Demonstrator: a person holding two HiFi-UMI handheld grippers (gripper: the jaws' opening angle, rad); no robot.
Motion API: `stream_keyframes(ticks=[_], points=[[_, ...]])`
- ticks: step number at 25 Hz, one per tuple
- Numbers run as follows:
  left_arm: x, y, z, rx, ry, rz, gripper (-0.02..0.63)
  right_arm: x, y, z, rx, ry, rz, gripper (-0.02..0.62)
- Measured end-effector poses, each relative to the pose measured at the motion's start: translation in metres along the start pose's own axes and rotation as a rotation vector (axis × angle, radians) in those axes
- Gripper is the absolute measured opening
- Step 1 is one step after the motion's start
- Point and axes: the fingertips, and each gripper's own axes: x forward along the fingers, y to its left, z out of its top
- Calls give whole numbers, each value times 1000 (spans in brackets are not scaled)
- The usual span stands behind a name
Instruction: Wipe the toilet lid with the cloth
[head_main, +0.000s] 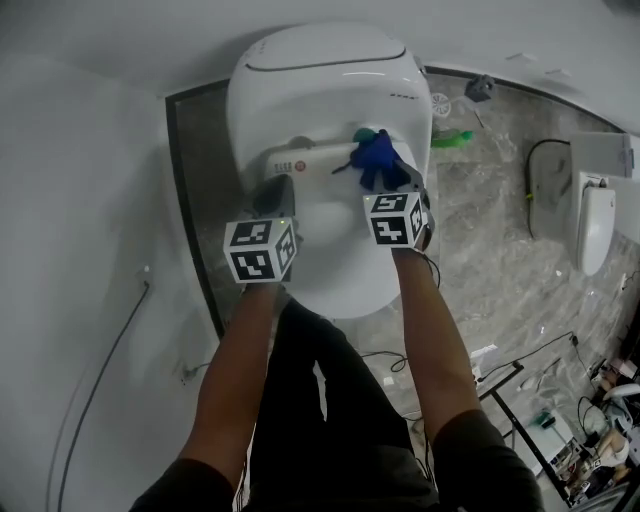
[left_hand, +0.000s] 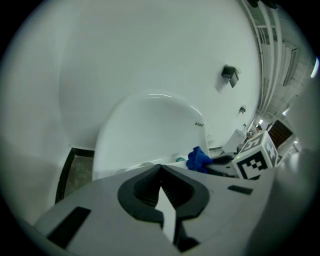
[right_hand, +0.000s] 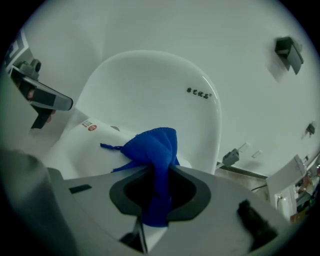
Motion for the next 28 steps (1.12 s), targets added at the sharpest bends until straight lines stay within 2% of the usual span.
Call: stream_keyframes(ticks=[5, 9, 13, 17, 19, 22, 28], points=[[19, -50, 3, 86, 24, -94, 11, 5, -38, -19, -3, -1, -79, 66], [22, -68, 2, 94, 26, -129, 11, 10, -64, -37, 35, 25, -107, 66], [16, -58, -3, 53, 15, -123, 11, 13, -75, -45, 24, 31, -132, 66], [0, -28, -19, 7, 20, -58, 11, -8, -73, -36, 130, -14, -157, 67], [-9, -9, -25, -35, 15, -25, 11, -29, -49, -16, 149, -84, -136, 67], [-28, 19, -43, -105, 14, 33, 11, -55, 10, 10, 123, -149, -59, 67], [-66, 47, -78, -183, 33, 117, 11, -75, 127, 32, 101, -144, 127, 67]])
